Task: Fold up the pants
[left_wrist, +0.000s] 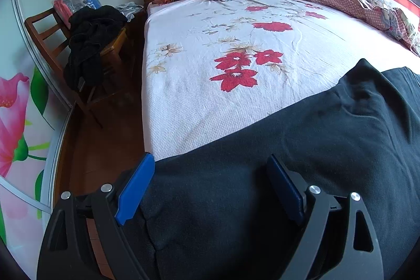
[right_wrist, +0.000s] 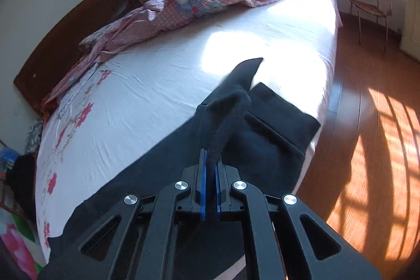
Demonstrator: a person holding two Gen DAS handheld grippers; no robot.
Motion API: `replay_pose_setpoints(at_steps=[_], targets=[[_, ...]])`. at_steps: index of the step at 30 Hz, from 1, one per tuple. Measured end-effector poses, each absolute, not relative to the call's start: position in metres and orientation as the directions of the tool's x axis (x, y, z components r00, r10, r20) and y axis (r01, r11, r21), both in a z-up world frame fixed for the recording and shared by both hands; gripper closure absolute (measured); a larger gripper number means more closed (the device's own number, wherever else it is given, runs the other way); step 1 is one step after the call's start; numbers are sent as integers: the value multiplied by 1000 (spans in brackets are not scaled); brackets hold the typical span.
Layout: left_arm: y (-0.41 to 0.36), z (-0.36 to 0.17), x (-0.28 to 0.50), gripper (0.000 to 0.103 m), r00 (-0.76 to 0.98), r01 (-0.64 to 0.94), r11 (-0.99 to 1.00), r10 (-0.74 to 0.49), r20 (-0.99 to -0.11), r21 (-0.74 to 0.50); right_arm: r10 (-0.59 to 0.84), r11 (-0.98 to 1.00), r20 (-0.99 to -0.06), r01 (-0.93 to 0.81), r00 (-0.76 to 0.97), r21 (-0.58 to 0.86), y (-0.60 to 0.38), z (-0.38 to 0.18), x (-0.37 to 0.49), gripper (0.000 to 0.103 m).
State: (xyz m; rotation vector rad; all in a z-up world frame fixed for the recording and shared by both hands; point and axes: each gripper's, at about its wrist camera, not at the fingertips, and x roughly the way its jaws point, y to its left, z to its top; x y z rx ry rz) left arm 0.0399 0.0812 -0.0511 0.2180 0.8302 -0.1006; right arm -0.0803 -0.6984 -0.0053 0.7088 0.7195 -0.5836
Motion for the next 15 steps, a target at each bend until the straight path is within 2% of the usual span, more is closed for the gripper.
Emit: replay_pose_setpoints(at_steps=[3, 5, 9, 12, 15], targets=[[80, -51, 40, 15, 670, 176, 972, -4, -742, 154, -187, 534, -735, 696, 651, 480, -706, -48, -99, 99], [80, -51, 40, 15, 670, 175, 972, -4, -742, 154, -190, 509, -703, 681, 685, 526, -704, -48, -103, 99], [78, -51, 40, 15, 671, 174, 971, 6, -741, 165, -272, 524, -651, 677, 708, 517, -699, -24, -115, 99], [73, -49, 40, 15, 669, 175, 966, 26, -743, 191, -303, 463, -660, 711, 688, 529, -704, -35, -131, 99], [69, -48, 40, 11, 661, 199, 957, 28, -750, 211, -215, 396, -655, 677, 725, 620, -717, -64, -136, 99]])
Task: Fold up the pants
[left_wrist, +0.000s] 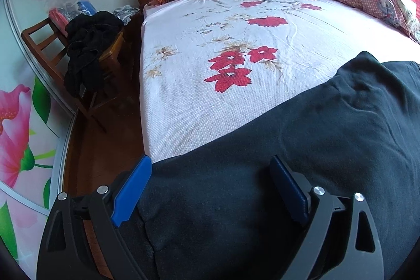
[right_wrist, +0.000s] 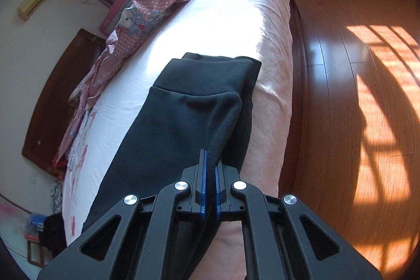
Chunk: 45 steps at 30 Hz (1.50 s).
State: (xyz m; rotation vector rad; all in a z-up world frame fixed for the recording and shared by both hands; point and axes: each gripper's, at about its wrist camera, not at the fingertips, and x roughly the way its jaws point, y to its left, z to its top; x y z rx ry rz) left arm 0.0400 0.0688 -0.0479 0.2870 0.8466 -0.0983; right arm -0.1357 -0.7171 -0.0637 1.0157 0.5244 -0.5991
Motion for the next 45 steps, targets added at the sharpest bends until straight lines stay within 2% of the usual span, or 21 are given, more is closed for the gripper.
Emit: replay_pose_setpoints(at_steps=[1, 2, 3, 4, 5, 8, 10, 11, 13, 16, 23, 27, 29, 31, 32, 34, 35, 36, 37, 41, 45], targets=[[70, -48, 41, 11, 657, 199, 958, 25, -753, 206, -202, 378, -621, 645, 758, 664, -721, -66, -138, 99], [69, -48, 42, 10, 655, 200, 958, 25, -756, 205, -208, 369, -596, 626, 776, 687, -726, -64, -140, 94], [69, -48, 42, 10, 652, 201, 957, 29, -758, 210, -201, 369, -565, 596, 800, 713, -731, -61, -139, 81], [68, -48, 42, 10, 650, 202, 956, 33, -759, 214, -197, 373, -540, 572, 818, 731, -736, -57, -138, 75], [68, -48, 42, 10, 649, 201, 955, 35, -760, 216, -191, 385, -528, 558, 828, 735, -742, -53, -136, 73], [67, -49, 42, 9, 650, 199, 955, 38, -759, 218, -188, 430, -528, 553, 828, 714, -754, -41, -125, 73], [67, -49, 42, 9, 650, 196, 955, 44, -759, 223, -197, 488, -577, 590, 793, 644, -758, -36, -111, 76], [66, -48, 42, 9, 649, 195, 955, 47, -759, 225, -204, 502, -610, 617, 766, 607, -761, -35, -105, 94], [65, -47, 42, 10, 644, 188, 954, 58, -763, 232, -231, 508, -622, 638, 748, 578, -765, -30, -105, 95], [60, -42, 41, 6, 640, 172, 959, 66, -765, 227, -308, 481, -569, 640, 763, 599, -764, -23, -119, 95], [52, -44, 39, 2, 653, 153, 959, 83, -752, 239, -333, 365, -556, 648, 762, 669, -772, -61, -132, 95], [50, -44, 42, 2, 649, 156, 955, 92, -755, 250, -319, 512, -511, 599, 798, 616, -768, -21, -106, 95], [51, -45, 42, 2, 651, 151, 957, 93, -753, 249, -333, 508, -523, 616, 785, 601, -771, -14, -101, 95], [51, -46, 41, 2, 659, 143, 958, 94, -746, 247, -343, 437, -585, 676, 735, 594, -778, -33, -106, 95], [51, -47, 40, 2, 664, 138, 959, 97, -742, 249, -339, 403, -630, 713, 699, 574, -778, -47, -109, 93], [51, -48, 39, 2, 668, 135, 957, 104, -737, 258, -346, 406, -607, 698, 715, 591, -775, -56, -119, 84], [51, -48, 39, 2, 668, 135, 957, 104, -737, 257, -333, 415, -606, 689, 723, 594, -775, -56, -121, 75], [51, -48, 40, 2, 667, 136, 957, 101, -739, 255, -311, 418, -615, 685, 725, 596, -776, -55, -122, 57], [51, -49, 40, 2, 665, 138, 958, 99, -740, 252, -289, 419, -610, 671, 738, 612, -777, -53, -124, 45], [51, -48, 41, 2, 663, 137, 959, 98, -742, 249, -297, 393, -554, 628, 778, 671, -774, -42, -152, 42], [51, -49, 40, 2, 669, 133, 959, 98, -737, 249, -219, 310, -570, 610, 792, 729, -778, -70, -160, 42]])
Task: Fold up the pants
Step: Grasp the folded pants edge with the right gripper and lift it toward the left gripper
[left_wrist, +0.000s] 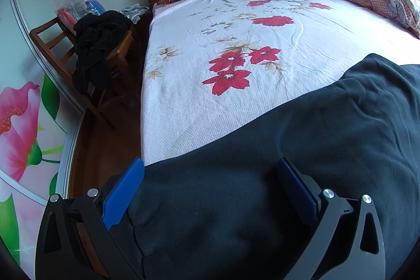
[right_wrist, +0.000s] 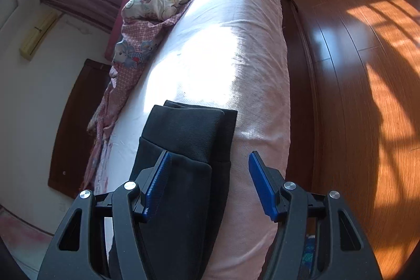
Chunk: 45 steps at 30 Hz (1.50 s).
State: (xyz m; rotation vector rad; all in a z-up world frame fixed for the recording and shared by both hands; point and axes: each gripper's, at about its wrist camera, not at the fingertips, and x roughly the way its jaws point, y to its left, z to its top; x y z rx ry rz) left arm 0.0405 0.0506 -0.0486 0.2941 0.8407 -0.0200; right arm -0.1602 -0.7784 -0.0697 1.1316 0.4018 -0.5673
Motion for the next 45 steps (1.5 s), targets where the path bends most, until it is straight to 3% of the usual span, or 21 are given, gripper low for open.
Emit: replay_pose_setpoints(at_steps=[4, 6, 12, 13, 16, 21, 23, 27, 32, 37, 41, 43, 45], targets=[[50, -49, 41, 2, 666, 135, 960, 96, -740, 247, -153, 319, -533, 552, 832, 771, -773, -83, -148, 46], [51, -49, 41, 2, 667, 135, 960, 96, -739, 247, -138, 306, -518, 534, 844, 788, -772, -87, -142, 62], [50, -50, 41, 2, 671, 133, 959, 98, -735, 249, -149, 289, -530, 549, 835, 784, -774, -88, -133, 68], [50, -50, 41, 2, 670, 134, 959, 98, -736, 249, -172, 328, -563, 586, 808, 741, -770, -80, -131, 70], [50, -50, 41, 2, 670, 133, 960, 97, -736, 248, -245, 443, -623, 657, 743, 610, -756, -54, -124, 91], [50, -51, 41, 2, 672, 133, 960, 96, -734, 247, -314, 561, -664, 697, 678, 447, -743, -16, -107, 93], [51, -50, 41, 2, 671, 132, 961, 94, -735, 244, -364, 636, -682, 704, 634, 315, -729, 0, -93, 94], [52, -50, 40, 2, 674, 131, 962, 91, -734, 239, -424, 803, -615, 590, 665, 83, -667, 52, -66, 94], [54, -50, 39, 2, 681, 130, 965, 79, -728, 227, -398, 912, -471, 286, 787, -293, -520, 100, -48, 94], [55, -50, 37, 2, 689, 131, 968, 68, -722, 216, -289, 792, -444, -49, 848, -608, -367, 50, -78, 94], [57, -49, 36, 2, 695, 134, 970, 55, -717, 203, -277, 583, -551, -318, 788, -748, -294, -57, -91, 94], [58, -48, 36, 2, 694, 138, 972, 44, -718, 193, -305, 513, -487, -290, 818, -808, -285, -77, -101, 94], [59, -48, 35, 2, 698, 141, 973, 33, -716, 183, -317, 543, -482, -260, 817, -799, -286, -63, -100, 94]])
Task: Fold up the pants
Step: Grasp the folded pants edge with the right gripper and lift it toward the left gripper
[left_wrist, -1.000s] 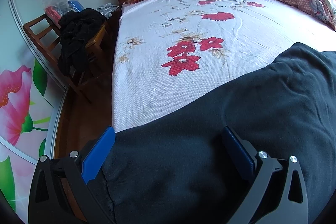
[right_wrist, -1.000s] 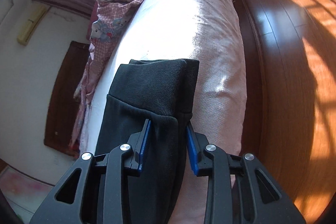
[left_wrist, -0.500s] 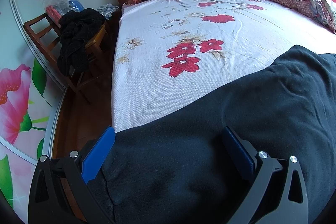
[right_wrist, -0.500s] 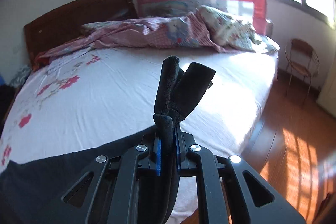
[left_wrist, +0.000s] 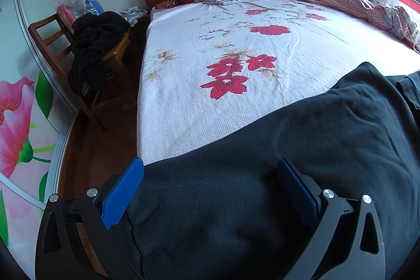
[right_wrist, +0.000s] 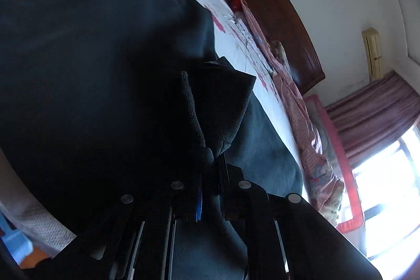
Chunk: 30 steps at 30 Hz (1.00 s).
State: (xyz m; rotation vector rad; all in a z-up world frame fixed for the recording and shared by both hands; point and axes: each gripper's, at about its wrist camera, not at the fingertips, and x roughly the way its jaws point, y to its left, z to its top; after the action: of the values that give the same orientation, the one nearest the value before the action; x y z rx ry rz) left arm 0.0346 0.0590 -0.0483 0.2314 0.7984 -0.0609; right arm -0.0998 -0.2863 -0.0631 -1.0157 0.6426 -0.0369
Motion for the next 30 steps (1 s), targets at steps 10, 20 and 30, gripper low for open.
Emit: replay_pose_setpoints(at_steps=[10, 20, 30], targets=[[59, -49, 34, 2, 701, 141, 974, 29, -713, 178, -265, 398, -488, -367, 831, -841, -264, -70, -137, 86], [77, -28, 29, 2, 619, 263, 965, -157, -769, 15, -142, 905, -632, -158, 762, -394, -294, 49, -113, 65], [211, -14, 22, 2, 521, 199, 905, -422, -742, -375, -158, 833, -681, -274, 715, -481, -225, 27, -117, 63]])
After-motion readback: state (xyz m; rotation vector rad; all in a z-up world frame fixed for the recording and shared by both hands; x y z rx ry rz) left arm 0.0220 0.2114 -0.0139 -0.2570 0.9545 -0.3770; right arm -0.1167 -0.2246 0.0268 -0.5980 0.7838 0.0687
